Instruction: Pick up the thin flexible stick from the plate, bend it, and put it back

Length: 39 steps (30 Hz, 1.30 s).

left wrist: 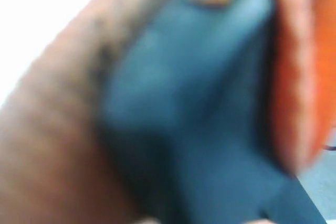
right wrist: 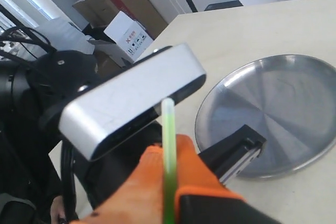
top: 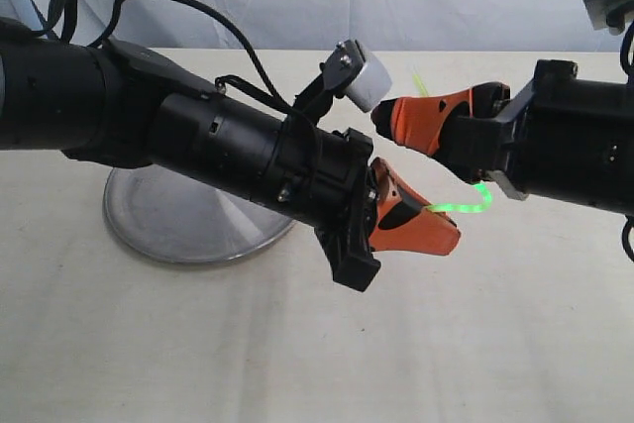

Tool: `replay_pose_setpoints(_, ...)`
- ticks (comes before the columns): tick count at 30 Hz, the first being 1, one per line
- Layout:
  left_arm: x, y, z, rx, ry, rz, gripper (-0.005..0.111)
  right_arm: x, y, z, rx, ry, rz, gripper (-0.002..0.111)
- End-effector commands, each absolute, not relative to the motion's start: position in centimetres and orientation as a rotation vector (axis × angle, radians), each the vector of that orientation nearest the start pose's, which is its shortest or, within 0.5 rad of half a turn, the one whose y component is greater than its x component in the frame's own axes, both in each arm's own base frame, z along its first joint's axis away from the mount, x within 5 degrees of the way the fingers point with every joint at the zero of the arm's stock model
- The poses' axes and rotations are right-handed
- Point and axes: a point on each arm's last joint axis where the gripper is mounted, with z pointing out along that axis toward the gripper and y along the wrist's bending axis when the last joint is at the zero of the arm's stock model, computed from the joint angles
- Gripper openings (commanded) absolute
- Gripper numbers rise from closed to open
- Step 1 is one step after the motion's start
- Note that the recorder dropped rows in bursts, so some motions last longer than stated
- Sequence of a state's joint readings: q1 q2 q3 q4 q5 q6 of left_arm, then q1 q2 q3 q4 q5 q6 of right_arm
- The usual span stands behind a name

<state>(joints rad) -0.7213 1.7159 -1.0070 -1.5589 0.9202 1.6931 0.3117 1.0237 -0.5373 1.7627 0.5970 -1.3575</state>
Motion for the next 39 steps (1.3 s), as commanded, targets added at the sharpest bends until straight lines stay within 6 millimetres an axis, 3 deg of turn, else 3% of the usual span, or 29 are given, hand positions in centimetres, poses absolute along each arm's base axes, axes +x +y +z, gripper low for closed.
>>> replay_pose_setpoints(1, 20.9, -28.0, 24.2, 1.338, 1.732, -1.36, 0.0, 17.4, 10.9, 28.4, -0.314, 1.92, 1.018, -0.001)
replay_pose_setpoints(16, 20.8, -27.8, 23.9, 1.39, 1.748, -1.327, 0.0, 17.8, 10.7, 29.0, -0.296, 1.906, 0.98, -0.001)
replay_pose_setpoints(23, 21.8, -27.0, 23.9, 1.292, 1.835, -1.351, 0.0, 18.0, 10.5, 28.9, -0.273, 1.914, 0.946, -0.001)
replay_pose_setpoints(25, 21.9, -26.9, 23.9, 1.277, 1.861, -1.36, 0.006, 18.1, 10.4, 28.9, -0.266, 1.916, 0.937, -0.001)
replay_pose_setpoints(34, 21.1, -26.6, 23.6, 1.371, 1.891, -1.399, 0.057, 18.1, 10.4, 28.9, -0.262, 1.917, 0.931, -0.001)
replay_pose_setpoints(39, 21.1, -26.2, 22.9, 1.428, 1.965, -1.311, 0.064, 18.3, 10.2, 28.8, -0.243, 1.923, 0.904, -0.001)
